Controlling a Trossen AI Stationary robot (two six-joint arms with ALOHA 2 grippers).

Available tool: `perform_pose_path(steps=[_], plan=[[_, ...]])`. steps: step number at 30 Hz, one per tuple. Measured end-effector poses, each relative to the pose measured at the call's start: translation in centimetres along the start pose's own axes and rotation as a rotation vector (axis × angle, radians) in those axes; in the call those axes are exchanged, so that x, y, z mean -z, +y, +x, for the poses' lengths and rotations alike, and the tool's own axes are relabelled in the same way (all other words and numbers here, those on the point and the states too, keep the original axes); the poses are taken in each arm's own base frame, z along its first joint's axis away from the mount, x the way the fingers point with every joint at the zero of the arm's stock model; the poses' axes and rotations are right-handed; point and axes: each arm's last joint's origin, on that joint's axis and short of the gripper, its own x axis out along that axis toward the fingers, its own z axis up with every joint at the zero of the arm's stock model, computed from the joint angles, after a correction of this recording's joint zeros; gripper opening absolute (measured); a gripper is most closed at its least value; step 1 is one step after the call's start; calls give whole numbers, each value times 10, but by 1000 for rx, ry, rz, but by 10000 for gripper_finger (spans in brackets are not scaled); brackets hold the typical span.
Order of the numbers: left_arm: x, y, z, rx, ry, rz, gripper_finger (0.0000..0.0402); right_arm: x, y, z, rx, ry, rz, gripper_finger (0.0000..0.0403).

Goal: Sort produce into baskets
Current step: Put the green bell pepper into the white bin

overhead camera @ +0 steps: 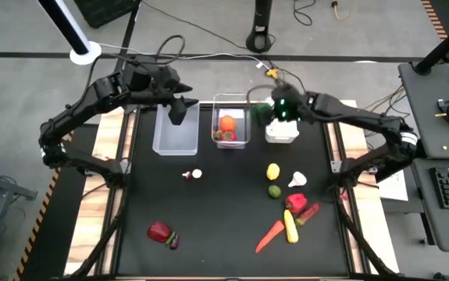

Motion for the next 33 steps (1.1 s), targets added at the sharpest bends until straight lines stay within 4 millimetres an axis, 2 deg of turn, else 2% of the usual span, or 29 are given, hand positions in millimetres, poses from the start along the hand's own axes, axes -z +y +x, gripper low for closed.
perform_pose_path(steps=[5, 9, 12, 17, 20, 26, 33], plan=[[-1, 1, -12, -60, -32, -8, 233, -22, -31, 12, 114, -124, -51, 253], [-1, 2, -20, -113, -52, -18, 233, -21, -52, 32, 151, -163, -69, 253], [-1, 3, -24, -144, -63, -26, 233, -9, -65, 45, 141, -221, -55, 253], [-2, 4, -28, -162, -73, -27, 233, 22, -79, 60, 88, -334, -36, 253], [-2, 4, -28, -182, -75, -27, 233, 41, -90, 66, 119, -353, -24, 253], [-2, 5, -28, -217, -77, -29, 233, 61, -101, 65, 138, -408, -33, 253], [-2, 6, -28, -230, -77, -29, 233, 81, -112, 69, 198, -362, -99, 253]])
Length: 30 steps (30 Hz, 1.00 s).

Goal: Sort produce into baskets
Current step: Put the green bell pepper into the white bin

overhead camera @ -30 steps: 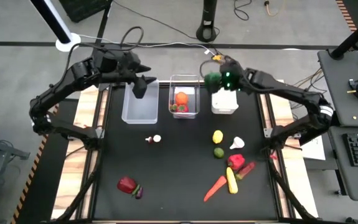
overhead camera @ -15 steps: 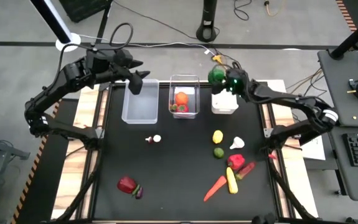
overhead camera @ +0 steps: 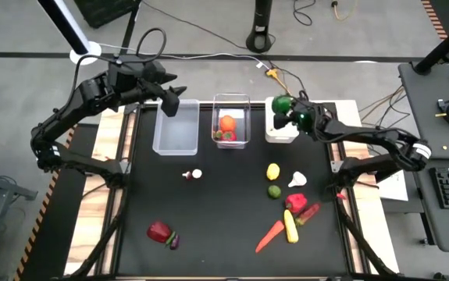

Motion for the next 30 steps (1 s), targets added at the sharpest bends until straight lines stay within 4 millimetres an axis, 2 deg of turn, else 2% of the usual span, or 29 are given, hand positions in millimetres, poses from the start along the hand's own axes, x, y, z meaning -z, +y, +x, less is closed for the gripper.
perform_pose_path(steps=[14, 25, 30], plan=[[0, 1, 0, -35, -2, -8, 233, 20, 2, 22, 8, 12, -43, 253], [0, 1, 0, -34, -2, -26, 233, 24, 7, 38, 15, 34, -49, 254], [0, 1, 0, -34, -3, -26, 233, 27, 7, 41, 20, 52, -33, 270]])
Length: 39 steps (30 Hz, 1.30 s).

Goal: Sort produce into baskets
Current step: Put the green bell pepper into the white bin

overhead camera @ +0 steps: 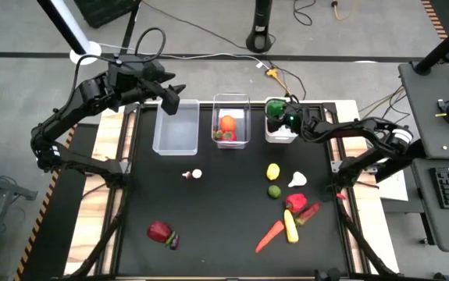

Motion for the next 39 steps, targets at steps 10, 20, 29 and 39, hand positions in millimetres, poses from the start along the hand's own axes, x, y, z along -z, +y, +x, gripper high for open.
perform_pose_path(steps=[10, 20, 29, 39], plan=[[0, 0, 0, 0, 0, 0, 233, 2, 0, -1, -24, 34, 20, 307], [0, 0, 0, 0, 0, 1, 233, -22, -1, -22, -35, 63, 139, 293], [0, 0, 0, 0, 1, 1, 233, -68, 2, -42, -147, 368, 196, 231], [0, 0, 0, 0, 1, 1, 233, -56, 1, -14, -195, 623, 259, 61]])
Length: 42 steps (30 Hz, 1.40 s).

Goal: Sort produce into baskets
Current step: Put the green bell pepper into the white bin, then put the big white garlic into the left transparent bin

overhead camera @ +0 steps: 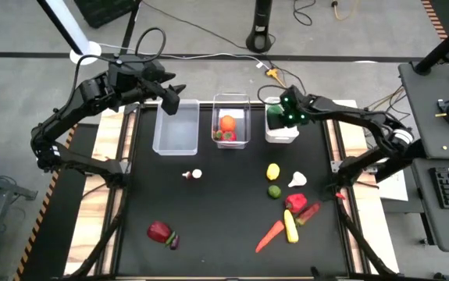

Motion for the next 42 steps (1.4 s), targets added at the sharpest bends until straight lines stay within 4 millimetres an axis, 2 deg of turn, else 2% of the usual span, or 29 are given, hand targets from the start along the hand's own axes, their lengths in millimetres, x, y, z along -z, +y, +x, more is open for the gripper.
perform_pose_path(steps=[4, 18, 25, 29, 35, 39, 42], plan=[[0, 0, 0, 0, 0, -4, 233, -2, -1, 14, 15, 6, -11, 15], [0, 0, 0, 1, 0, -8, 233, -9, -5, 16, 118, -91, -49, 13], [0, 0, 0, 1, -1, -5, 233, -11, -6, 12, 101, -99, -60, 13], [1, 0, -1, 9, 15, -1, 233, -13, 3, -12, 52, -61, -61, 13], [9, -3, 1, 102, 104, 16, 233, -12, 22, -66, 2, 61, -62, 13], [21, -9, -3, 280, 234, 27, 233, 1, 33, -95, -12, 192, -124, 13], [36, -15, -10, 428, 405, 47, 233, 17, 41, -109, -1, 289, -169, 13]])
